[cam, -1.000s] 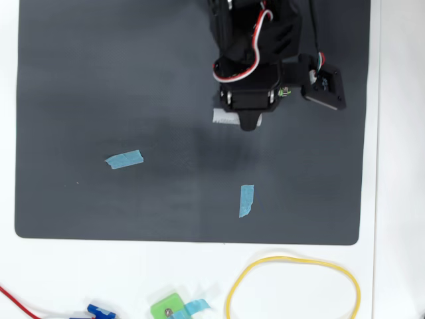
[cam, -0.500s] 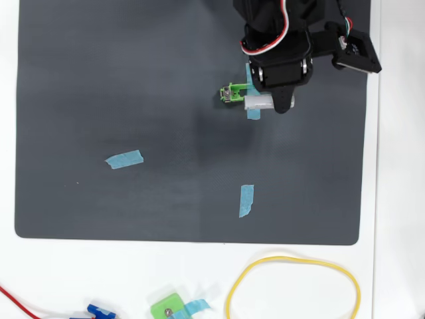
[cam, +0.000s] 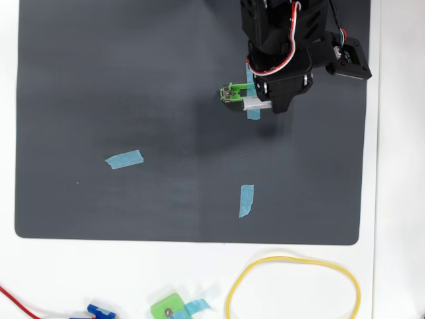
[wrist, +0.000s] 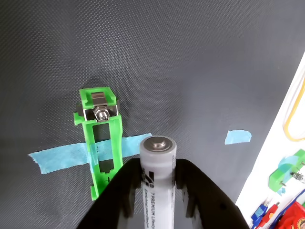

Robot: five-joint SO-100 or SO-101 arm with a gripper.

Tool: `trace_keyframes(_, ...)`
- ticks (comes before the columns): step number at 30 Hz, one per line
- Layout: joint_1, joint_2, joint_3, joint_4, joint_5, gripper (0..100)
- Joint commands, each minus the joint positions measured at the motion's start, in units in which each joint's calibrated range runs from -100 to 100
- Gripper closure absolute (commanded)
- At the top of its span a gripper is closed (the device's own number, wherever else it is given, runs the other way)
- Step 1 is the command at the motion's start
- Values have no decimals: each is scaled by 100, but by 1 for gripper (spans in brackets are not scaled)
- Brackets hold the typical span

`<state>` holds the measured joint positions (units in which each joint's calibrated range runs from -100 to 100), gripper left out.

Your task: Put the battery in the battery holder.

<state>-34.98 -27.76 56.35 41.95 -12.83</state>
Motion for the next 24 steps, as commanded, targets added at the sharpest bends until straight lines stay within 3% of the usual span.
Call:
trace_keyframes(1,16,8,-85,-60,26,100)
trace_keyframes(20,473,25,-129,-8,26,100)
trace_keyframes(24,473,733,-234,115,20,100)
